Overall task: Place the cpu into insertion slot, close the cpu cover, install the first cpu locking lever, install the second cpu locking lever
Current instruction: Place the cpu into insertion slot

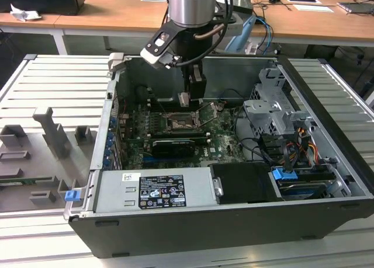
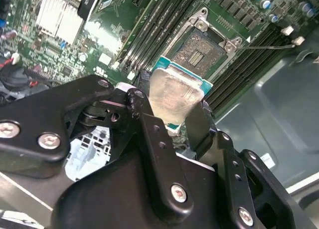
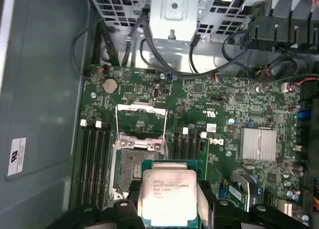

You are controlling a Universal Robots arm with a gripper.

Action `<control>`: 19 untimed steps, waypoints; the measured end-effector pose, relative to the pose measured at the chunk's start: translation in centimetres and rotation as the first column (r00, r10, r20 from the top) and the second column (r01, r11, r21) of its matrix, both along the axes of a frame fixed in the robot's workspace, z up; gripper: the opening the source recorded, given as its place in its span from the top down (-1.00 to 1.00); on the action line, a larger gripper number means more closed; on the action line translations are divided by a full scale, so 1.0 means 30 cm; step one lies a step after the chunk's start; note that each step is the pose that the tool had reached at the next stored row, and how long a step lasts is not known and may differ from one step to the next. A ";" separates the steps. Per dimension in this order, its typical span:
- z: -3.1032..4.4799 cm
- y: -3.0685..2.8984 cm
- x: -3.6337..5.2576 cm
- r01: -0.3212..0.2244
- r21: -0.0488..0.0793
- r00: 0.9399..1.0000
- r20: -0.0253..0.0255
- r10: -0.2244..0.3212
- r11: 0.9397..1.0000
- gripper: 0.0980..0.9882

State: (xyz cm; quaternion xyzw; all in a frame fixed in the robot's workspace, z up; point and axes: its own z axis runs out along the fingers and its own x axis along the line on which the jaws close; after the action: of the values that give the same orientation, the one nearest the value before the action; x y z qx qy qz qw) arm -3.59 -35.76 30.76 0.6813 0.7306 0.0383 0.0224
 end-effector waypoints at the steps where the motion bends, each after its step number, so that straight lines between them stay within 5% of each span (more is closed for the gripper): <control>1: -0.006 0.000 0.000 0.010 0.000 1.000 0.000 -0.010 1.000 0.04; 19: -0.116 0.019 -0.013 0.042 0.000 0.999 0.000 -0.042 0.999 0.04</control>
State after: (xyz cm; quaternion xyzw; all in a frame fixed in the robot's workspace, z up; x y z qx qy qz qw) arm -3.98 -35.19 27.28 0.6966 0.7161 0.0380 0.0231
